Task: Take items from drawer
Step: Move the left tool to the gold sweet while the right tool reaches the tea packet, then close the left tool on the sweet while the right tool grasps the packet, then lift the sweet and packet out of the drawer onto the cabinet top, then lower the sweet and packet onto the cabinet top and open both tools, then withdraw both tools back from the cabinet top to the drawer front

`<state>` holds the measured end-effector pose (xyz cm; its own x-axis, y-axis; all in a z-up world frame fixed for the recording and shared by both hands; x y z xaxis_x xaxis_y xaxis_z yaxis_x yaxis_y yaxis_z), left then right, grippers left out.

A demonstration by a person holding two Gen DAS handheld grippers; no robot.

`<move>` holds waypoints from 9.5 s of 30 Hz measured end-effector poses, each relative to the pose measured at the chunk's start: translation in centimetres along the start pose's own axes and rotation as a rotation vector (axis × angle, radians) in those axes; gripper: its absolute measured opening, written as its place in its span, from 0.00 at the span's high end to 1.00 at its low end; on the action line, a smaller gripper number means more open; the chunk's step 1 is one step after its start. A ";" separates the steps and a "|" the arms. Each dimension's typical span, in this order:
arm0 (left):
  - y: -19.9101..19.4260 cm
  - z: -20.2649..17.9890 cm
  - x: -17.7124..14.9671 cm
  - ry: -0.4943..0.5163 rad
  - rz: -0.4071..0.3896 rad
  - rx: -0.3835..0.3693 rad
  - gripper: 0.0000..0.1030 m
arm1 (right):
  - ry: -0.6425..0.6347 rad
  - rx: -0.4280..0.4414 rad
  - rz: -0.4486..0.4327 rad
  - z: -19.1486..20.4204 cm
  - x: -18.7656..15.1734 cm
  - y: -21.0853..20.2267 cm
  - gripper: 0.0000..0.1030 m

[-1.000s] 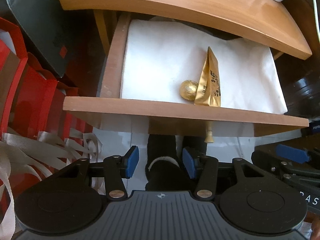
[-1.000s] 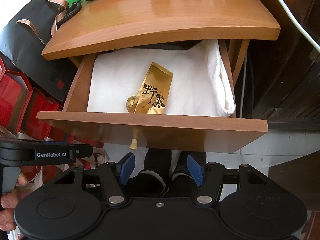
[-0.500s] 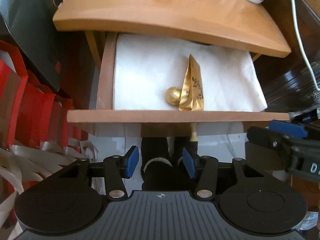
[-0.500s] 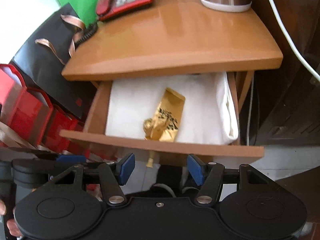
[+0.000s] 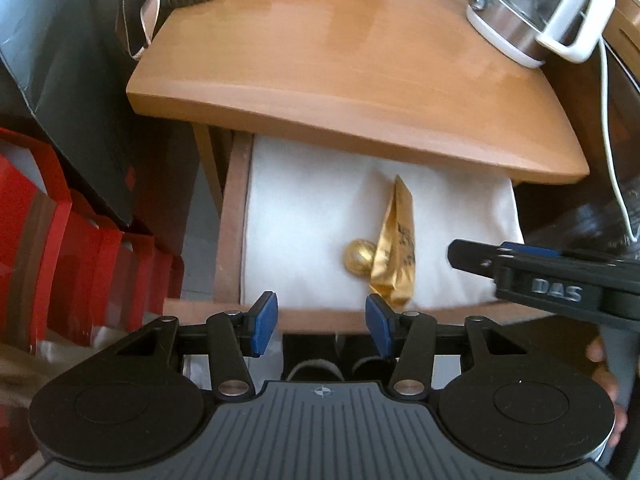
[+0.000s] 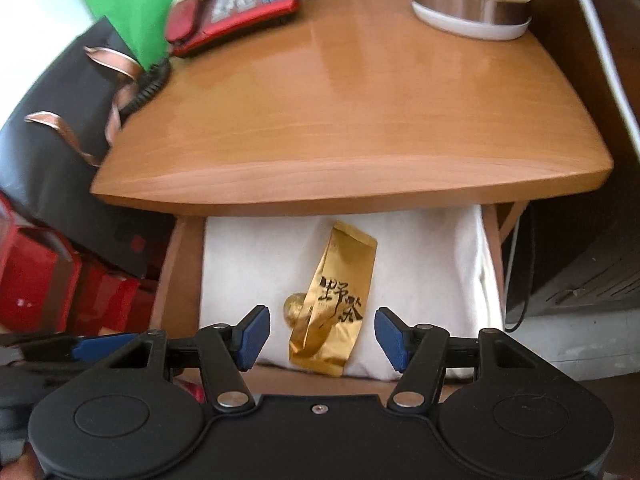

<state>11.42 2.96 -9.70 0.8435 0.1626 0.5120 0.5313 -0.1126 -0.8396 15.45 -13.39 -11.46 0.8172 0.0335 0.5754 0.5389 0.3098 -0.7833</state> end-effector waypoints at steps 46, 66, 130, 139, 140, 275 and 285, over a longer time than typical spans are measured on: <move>8.2 -0.7 1.6 0.040 0.097 -0.016 0.50 | 0.049 -0.074 0.184 -2.5 -1.9 9.8 0.75; 15.0 -4.5 1.5 0.061 0.186 0.059 0.45 | 0.085 0.032 0.090 -4.6 -0.7 4.5 0.80; 3.6 2.5 1.0 -0.068 0.061 -0.008 0.62 | 0.697 0.250 0.073 -7.3 -2.4 -1.2 0.80; -0.3 -1.8 4.1 -0.051 0.032 -0.026 0.62 | 0.611 0.293 0.048 -6.7 -2.5 -4.5 0.80; -0.4 -1.7 4.1 -0.047 0.026 -0.030 0.62 | 0.589 0.292 0.043 -6.6 -2.4 -4.8 0.80; -7.4 -1.8 -6.8 0.089 -0.127 0.066 0.36 | -0.165 -0.056 -0.160 1.8 -10.7 -10.9 0.44; -6.5 -2.0 -7.5 0.122 -0.093 0.078 0.36 | -0.130 -0.058 -0.130 1.3 -11.6 -10.2 0.44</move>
<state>1.80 0.46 -7.71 0.7970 0.0481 0.6020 0.6035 -0.0255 -0.7970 0.23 -15.76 -9.79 0.7085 0.1204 0.6954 0.6523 0.2645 -0.7103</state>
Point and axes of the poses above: each gripper's, at about its wrist camera, not at the fingertips, and y roughly the way its jaws point, z to its left, x to its top, the point moved 2 cm from there along y, roughly the way its jaws point, and after that the axes turned 12 degrees about -z, right-handed, at the moved point
